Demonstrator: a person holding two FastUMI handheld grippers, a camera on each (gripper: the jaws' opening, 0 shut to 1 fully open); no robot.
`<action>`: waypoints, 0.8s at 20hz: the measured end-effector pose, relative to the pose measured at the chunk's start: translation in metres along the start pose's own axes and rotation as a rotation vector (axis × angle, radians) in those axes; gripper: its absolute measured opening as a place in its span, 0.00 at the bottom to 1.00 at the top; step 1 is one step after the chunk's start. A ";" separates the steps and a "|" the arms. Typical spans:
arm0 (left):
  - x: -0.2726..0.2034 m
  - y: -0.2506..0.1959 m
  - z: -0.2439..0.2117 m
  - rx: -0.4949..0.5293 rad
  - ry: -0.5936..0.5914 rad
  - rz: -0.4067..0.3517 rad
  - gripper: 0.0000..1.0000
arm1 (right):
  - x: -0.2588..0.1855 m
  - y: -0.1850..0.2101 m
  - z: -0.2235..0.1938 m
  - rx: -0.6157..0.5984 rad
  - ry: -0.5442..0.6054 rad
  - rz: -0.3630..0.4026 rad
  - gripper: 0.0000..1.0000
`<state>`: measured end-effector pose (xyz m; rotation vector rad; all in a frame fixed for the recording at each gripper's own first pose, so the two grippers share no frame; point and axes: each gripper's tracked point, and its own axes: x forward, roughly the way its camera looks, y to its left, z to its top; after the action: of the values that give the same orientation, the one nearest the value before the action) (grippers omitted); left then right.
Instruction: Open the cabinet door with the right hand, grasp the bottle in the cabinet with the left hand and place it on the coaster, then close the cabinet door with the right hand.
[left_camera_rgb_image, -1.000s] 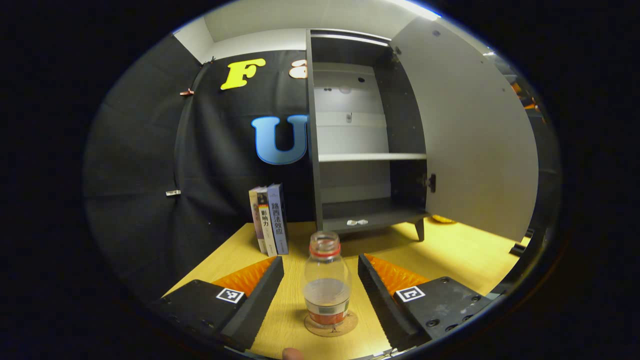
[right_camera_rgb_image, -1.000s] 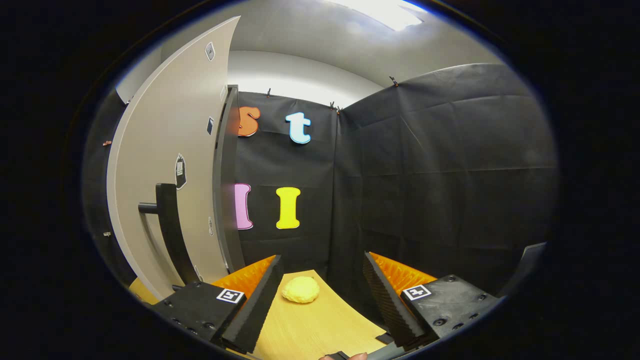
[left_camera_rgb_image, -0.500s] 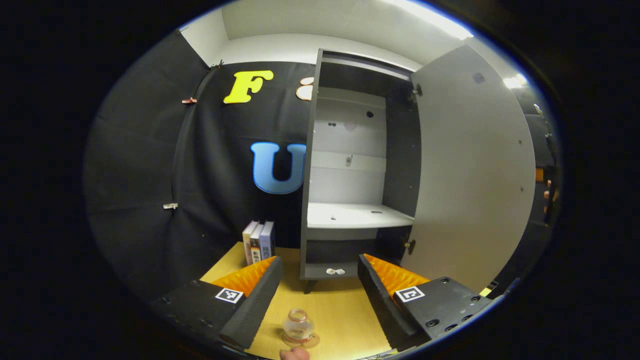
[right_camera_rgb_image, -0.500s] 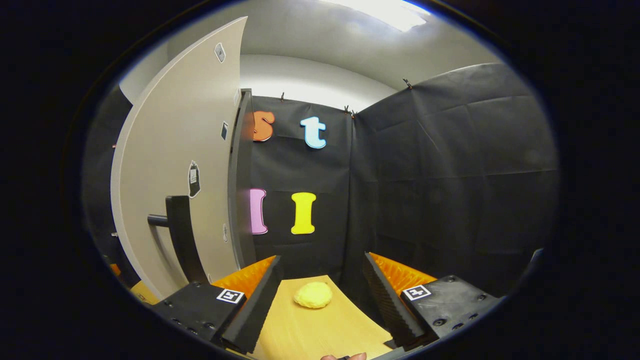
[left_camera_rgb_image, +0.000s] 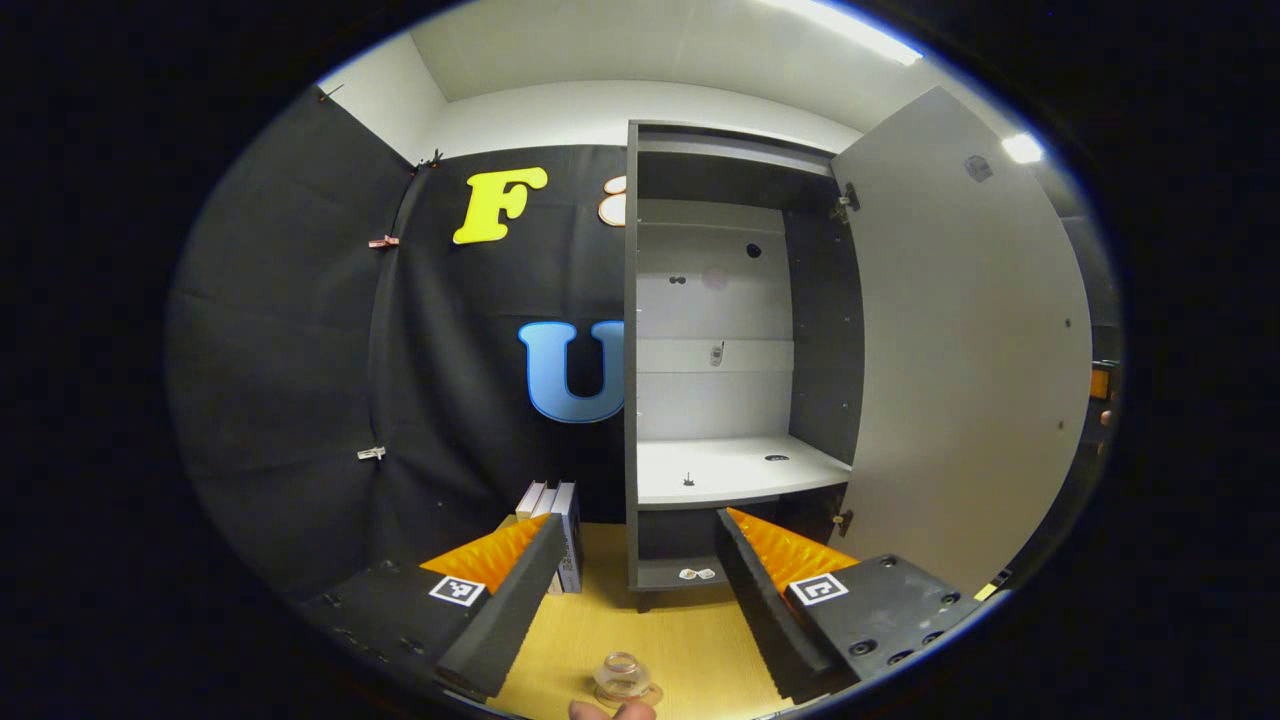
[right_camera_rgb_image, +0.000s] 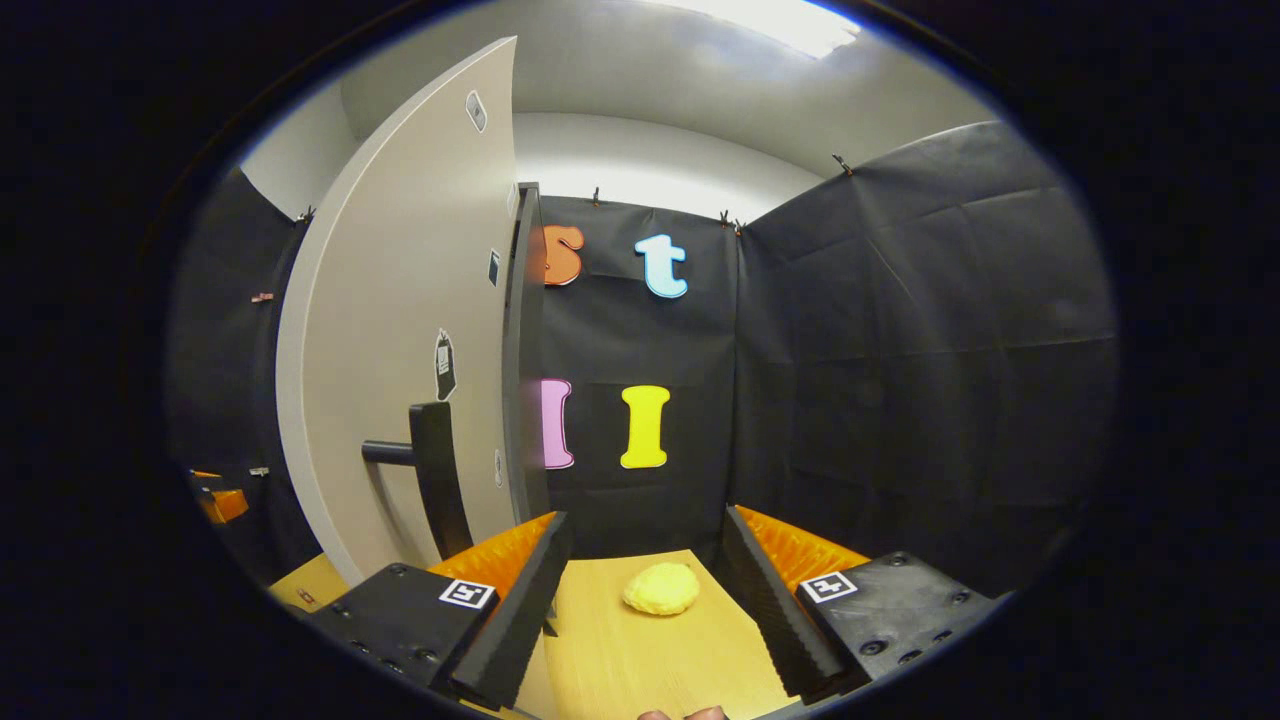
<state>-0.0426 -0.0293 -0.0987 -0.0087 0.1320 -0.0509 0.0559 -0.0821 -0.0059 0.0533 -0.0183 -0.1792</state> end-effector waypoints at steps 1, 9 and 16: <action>-0.002 0.001 0.001 0.000 -0.004 0.002 0.94 | -0.001 0.005 -0.001 0.014 0.008 0.006 0.95; 0.000 0.022 0.005 -0.015 -0.033 0.033 0.95 | -0.012 0.041 -0.005 0.054 0.044 0.096 0.95; 0.000 0.033 0.000 -0.006 -0.029 0.041 0.92 | -0.021 0.084 -0.011 0.114 0.083 0.197 0.95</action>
<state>-0.0409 0.0035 -0.0987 -0.0124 0.1031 -0.0094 0.0503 0.0051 -0.0121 0.1722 0.0485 0.0216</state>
